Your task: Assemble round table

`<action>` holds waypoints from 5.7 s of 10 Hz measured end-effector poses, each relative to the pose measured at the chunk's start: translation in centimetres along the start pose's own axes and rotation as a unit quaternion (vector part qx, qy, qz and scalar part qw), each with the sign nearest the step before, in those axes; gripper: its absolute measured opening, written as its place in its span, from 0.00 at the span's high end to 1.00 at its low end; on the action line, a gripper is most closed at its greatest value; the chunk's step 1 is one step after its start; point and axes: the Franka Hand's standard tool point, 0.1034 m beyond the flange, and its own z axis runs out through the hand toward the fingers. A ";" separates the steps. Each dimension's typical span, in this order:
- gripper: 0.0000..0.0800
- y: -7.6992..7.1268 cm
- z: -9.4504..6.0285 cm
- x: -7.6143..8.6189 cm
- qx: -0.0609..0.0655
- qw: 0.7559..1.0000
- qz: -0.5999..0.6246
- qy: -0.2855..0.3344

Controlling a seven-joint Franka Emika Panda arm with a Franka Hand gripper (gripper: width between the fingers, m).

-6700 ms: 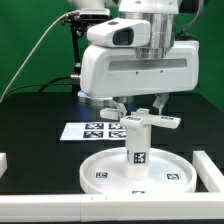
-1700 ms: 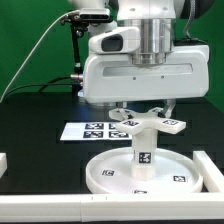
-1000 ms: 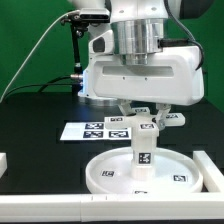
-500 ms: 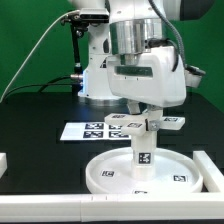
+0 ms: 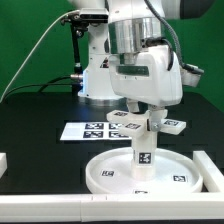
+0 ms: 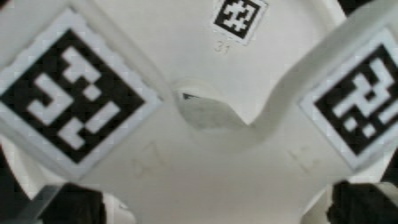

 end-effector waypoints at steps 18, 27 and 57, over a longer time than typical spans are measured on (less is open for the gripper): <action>0.19 -1.6 -2.7 -0.7 -0.041 0.671 -0.740 -0.017; 0.19 -0.2 -0.8 -0.7 -0.058 0.723 -0.688 -0.035; 0.19 -0.8 -2.7 -0.8 -0.002 0.998 -0.060 -0.021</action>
Offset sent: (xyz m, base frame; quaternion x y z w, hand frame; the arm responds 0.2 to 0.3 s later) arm 0.0014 0.0022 0.0247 -0.0027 -0.0318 -0.1292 0.9911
